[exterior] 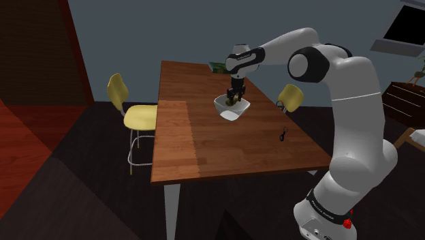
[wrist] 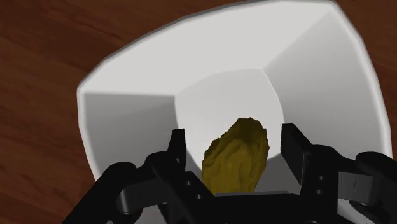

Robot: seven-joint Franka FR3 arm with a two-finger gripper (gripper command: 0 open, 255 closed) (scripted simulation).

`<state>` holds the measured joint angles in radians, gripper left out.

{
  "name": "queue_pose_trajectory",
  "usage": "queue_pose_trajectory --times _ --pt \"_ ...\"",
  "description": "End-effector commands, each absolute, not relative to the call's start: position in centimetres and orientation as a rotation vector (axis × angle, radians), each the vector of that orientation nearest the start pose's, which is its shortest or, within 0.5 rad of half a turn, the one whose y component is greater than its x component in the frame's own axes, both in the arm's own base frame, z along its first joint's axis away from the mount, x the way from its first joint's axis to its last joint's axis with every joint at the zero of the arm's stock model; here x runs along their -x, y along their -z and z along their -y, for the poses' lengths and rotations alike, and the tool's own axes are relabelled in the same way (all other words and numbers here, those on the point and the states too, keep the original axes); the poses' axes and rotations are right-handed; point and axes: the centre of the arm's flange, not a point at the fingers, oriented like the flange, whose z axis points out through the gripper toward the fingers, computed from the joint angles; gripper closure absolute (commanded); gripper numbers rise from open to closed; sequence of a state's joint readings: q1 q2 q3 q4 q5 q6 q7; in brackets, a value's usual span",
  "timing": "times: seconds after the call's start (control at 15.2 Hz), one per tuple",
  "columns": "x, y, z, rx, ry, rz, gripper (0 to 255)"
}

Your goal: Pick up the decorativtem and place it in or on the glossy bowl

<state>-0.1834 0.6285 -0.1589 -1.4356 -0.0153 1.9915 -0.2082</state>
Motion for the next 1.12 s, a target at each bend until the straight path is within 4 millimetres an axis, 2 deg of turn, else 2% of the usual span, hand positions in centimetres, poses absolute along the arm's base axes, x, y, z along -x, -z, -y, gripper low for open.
queue_pose_trajectory --times 0.0,0.26,0.53,1.06 --pt "-67.5 -32.2 22.0 3.220 -0.148 -0.162 0" --pt "-67.5 -32.2 22.0 3.220 -0.148 -0.162 0" --pt "-68.0 -37.2 21.6 3.220 -0.148 -0.162 0" --pt "-68.0 -37.2 21.6 3.220 -0.148 -0.162 0"
